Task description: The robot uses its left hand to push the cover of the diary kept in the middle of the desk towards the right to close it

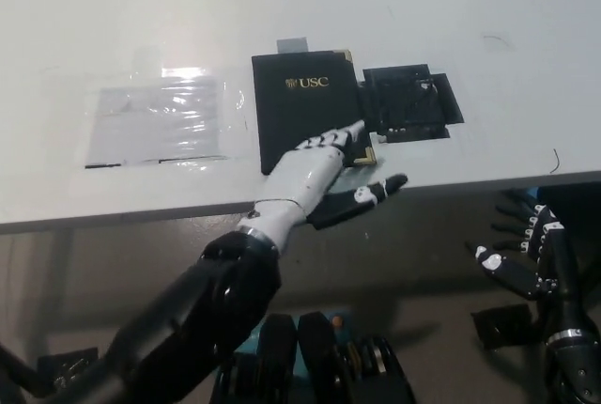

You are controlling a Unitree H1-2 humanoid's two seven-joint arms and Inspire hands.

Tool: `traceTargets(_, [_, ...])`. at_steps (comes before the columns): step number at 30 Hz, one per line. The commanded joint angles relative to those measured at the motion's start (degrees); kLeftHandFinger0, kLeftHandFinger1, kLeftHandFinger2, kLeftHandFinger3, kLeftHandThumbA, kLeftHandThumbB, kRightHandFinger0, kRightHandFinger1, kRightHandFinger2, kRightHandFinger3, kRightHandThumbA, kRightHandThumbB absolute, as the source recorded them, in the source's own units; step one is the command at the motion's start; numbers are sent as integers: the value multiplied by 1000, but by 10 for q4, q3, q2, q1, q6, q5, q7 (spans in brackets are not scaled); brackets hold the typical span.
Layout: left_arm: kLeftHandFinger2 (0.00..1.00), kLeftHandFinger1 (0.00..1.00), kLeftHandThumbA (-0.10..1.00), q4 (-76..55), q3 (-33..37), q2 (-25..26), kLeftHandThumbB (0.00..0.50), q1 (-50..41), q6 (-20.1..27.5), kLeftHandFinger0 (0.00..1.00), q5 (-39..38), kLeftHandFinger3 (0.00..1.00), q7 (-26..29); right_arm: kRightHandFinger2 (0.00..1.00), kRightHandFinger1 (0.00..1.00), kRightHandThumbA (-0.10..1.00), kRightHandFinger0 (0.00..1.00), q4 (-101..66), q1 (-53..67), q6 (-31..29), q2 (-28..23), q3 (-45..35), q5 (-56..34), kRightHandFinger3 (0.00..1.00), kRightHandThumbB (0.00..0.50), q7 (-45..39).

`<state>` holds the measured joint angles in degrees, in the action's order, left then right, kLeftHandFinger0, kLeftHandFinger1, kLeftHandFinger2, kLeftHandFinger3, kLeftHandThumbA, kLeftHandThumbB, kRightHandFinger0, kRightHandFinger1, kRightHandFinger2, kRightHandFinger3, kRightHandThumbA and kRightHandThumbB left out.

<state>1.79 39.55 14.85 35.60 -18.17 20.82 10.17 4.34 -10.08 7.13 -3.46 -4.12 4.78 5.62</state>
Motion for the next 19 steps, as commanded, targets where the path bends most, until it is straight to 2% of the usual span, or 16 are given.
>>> traceTargets(1, [1000,1000,1000,-168,-127,-7,191,-64,45,1000,-34,1000,33,726,625,879,474,-26,-17,-4,0,-2,-4,845,92,1])
traceTargets(3, [1000,1000,1000,-208,-181,-15,96,-101,78,1000,-75,1000,42,723,625,905,470,-24,-17,-6,-3,-1,-2,839,102,0])
traceTargets(4, [1000,1000,1000,-268,-236,-22,128,-146,74,1000,-129,1000,44,713,620,901,466,-23,-17,-8,-4,0,3,835,90,1])
traceTargets(7, [1000,1000,1000,-305,-281,-26,165,-181,78,1000,-139,1000,43,708,614,890,458,-13,-20,-21,-6,-1,3,830,77,3])
traceTargets(8, [1000,1000,1000,-318,-314,-25,188,-211,83,1000,-171,1000,35,710,614,889,458,-13,-21,-21,-6,-2,3,832,73,3])
traceTargets(9, [1000,1000,1000,-320,-323,-27,190,-216,84,1000,-175,1000,29,712,615,888,458,-13,-21,-20,-6,-2,3,833,71,4])
traceTargets(10, [1000,1000,1000,-303,-345,-13,129,-250,116,1000,-186,1000,23,724,628,878,469,-18,-22,-10,-2,-4,0,842,69,5])
traceTargets(12, [1000,1000,1000,-300,-364,-13,124,-272,115,1000,-195,1000,3,726,630,877,473,-18,-24,-6,-2,-3,-1,847,77,4])
traceTargets(17, [1000,1000,1000,-216,-414,-2,150,-344,178,1000,-245,1000,-50,731,636,884,483,-21,-21,-4,-4,-3,1,859,75,3])
traceTargets(19, [1000,1000,1000,-215,-417,-4,150,-344,180,1000,-245,1000,-54,732,636,883,484,-21,-21,-4,-4,-3,1,859,74,3])
